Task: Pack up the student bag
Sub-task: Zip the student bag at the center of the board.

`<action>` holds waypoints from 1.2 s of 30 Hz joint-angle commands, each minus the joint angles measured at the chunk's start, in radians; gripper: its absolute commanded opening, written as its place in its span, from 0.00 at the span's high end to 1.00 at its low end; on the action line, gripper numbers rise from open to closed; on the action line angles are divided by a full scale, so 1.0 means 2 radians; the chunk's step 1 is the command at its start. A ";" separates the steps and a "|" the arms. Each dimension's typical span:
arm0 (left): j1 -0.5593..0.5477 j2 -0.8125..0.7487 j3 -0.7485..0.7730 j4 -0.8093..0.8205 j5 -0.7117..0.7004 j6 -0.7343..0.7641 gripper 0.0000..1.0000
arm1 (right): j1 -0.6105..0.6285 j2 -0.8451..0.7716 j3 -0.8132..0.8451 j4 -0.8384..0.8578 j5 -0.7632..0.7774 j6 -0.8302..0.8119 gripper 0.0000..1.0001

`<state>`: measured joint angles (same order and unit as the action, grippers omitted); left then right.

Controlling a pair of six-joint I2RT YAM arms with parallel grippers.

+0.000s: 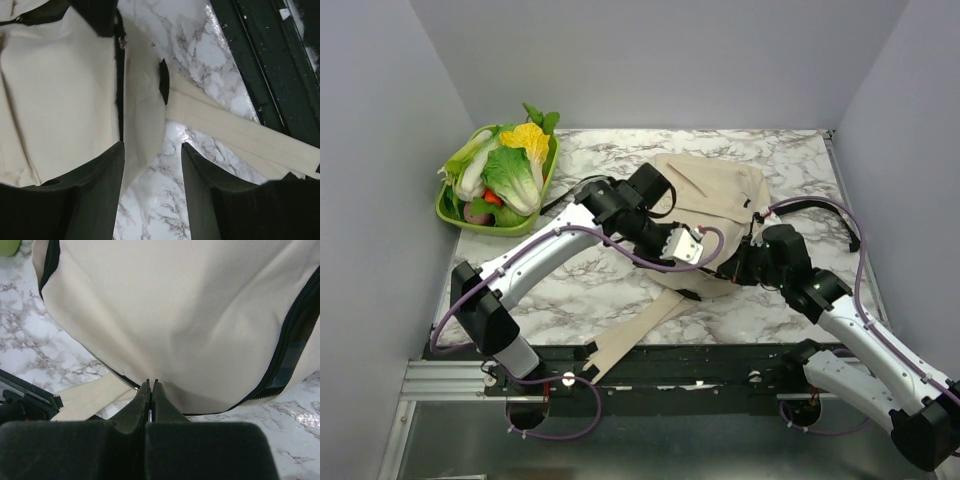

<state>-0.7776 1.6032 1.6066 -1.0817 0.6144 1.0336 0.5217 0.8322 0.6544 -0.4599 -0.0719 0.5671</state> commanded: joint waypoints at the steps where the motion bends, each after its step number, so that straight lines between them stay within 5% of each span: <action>1: -0.047 0.011 -0.034 0.031 -0.019 0.007 0.43 | -0.002 0.010 0.009 0.030 -0.018 -0.004 0.99; 16: -0.108 0.064 -0.077 0.233 -0.124 -0.053 0.57 | -0.002 -0.010 0.016 0.022 -0.002 -0.008 0.99; 29: -0.123 0.079 -0.092 0.228 -0.122 -0.045 0.59 | -0.002 -0.010 0.018 0.020 0.001 -0.005 0.99; 33: -0.130 0.078 -0.095 0.226 -0.114 -0.054 0.72 | -0.002 -0.008 0.018 0.020 -0.001 -0.004 0.99; 36: -0.137 0.075 -0.091 0.219 -0.112 -0.063 0.95 | -0.002 -0.008 0.017 0.020 0.001 -0.004 0.99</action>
<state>-1.0222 1.7439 1.4254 -0.6224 0.3740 0.9276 0.5217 0.8207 0.6632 -0.4274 -0.0803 0.5598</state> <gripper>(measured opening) 0.166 0.022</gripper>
